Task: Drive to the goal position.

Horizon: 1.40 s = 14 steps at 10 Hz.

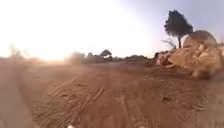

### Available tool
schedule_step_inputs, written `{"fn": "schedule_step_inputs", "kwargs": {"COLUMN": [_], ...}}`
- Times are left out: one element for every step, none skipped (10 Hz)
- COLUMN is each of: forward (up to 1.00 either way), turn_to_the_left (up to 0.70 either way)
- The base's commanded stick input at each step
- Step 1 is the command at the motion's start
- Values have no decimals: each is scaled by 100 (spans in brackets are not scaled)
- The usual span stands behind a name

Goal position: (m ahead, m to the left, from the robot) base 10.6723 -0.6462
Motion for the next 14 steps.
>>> {"fn": "schedule_step_inputs", "kwargs": {"forward": [67,67,67,67,67,67,67,67,67,67,67,67,67,67], "turn_to_the_left": [0,0,0,0,0,0,0,0,0,0,0,0,0,0]}}
